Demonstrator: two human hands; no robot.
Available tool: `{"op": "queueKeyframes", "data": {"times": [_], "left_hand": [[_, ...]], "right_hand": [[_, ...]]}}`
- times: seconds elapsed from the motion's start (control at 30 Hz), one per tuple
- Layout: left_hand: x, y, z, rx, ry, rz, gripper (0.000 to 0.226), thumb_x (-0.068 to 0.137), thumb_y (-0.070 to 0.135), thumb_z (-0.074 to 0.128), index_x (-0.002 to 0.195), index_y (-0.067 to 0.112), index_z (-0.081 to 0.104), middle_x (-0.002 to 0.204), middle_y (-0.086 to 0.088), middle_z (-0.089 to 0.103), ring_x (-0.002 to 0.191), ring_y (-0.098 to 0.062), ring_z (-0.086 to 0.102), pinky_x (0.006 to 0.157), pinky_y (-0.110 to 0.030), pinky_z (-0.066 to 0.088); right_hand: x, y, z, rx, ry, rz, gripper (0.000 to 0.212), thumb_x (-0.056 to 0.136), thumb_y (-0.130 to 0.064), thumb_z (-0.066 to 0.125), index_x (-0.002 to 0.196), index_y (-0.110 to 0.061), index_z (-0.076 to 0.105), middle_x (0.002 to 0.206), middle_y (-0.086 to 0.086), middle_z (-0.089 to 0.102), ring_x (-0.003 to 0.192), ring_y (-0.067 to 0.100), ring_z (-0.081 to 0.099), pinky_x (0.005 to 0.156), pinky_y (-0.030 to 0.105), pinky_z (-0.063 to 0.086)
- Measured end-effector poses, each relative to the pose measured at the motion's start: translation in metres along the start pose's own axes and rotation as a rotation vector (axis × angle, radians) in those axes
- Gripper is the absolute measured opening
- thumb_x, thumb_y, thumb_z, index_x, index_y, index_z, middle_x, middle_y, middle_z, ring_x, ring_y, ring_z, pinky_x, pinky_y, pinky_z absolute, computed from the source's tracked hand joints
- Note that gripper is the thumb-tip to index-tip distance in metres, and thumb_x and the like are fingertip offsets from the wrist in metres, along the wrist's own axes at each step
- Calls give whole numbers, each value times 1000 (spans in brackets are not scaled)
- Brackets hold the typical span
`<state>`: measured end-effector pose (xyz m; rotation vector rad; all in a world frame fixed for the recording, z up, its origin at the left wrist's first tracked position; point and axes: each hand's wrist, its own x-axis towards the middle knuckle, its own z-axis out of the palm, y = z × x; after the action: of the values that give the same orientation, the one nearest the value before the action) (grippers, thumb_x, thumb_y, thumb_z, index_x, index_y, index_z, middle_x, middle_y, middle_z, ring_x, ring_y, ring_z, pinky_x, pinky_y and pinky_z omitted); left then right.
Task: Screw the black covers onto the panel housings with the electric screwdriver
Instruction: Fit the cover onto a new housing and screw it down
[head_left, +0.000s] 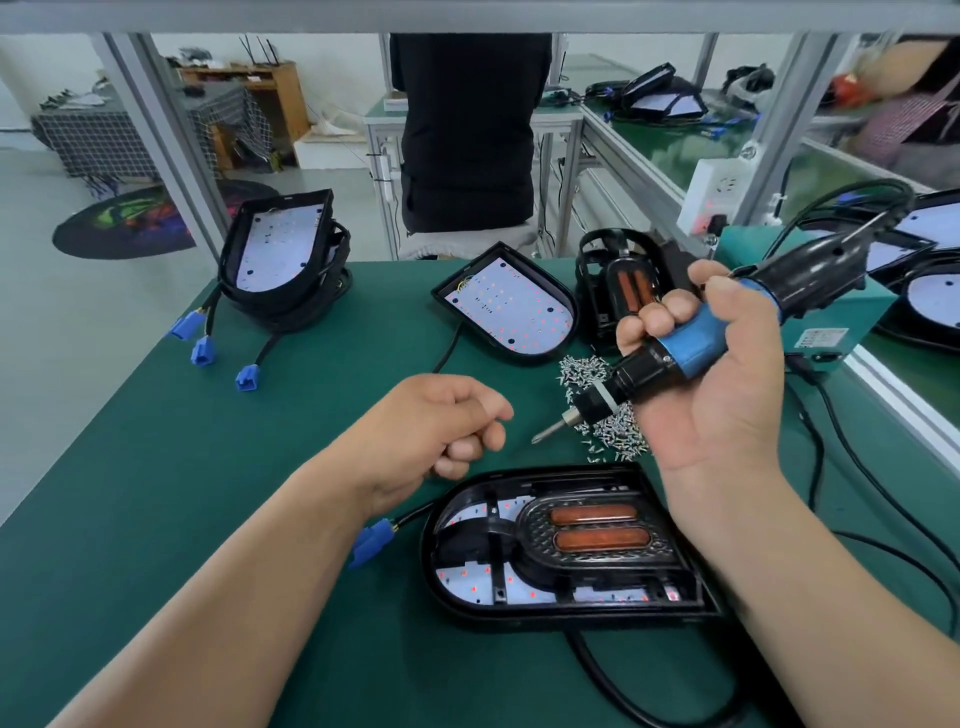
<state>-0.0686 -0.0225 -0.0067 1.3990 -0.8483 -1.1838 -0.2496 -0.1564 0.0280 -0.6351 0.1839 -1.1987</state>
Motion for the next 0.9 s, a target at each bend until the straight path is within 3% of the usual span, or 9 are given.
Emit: {"op": "queueKeyframes", "data": {"times": [0.1,0.3,0.47,0.6,0.9], "left_hand": [[1,-3,2,-93,-41,26,23,91,26,73,99,8,83,80,-4,65,59,-8,41,50,-16,32],[2,-5,2,-121,-123,43,29,92,12,77,120,3,75,86,-7,67,65,-9,44,55,-18,37],[3,-4,4,-104,-146,87,9,90,13,74,92,8,66,86,-14,70,59,-11,41,49,-17,35],[2,-4,3,-144,-206,64,6,91,8,72,97,8,72,94,-16,73,60,-11,40,50,-17,36],[-1,-3,7,-98,-207,93,12,90,4,69,102,3,68,95,-19,74,58,-10,39,50,-18,35]], "right_hand": [[0,-2,0,6,1,-13,8,102,-14,51,106,-13,58,76,1,50,66,16,50,72,32,51],[1,-9,2,27,10,-51,8,101,-15,53,106,-13,60,76,0,51,66,17,51,74,34,51],[1,-9,2,42,35,-62,7,101,-16,56,107,-13,59,77,0,52,67,16,51,76,34,52],[2,-8,2,52,46,-55,8,101,-17,57,108,-13,58,77,0,52,67,16,52,76,34,53],[1,-8,2,60,27,-48,7,102,-16,56,107,-12,58,77,1,52,66,16,52,75,34,53]]}}
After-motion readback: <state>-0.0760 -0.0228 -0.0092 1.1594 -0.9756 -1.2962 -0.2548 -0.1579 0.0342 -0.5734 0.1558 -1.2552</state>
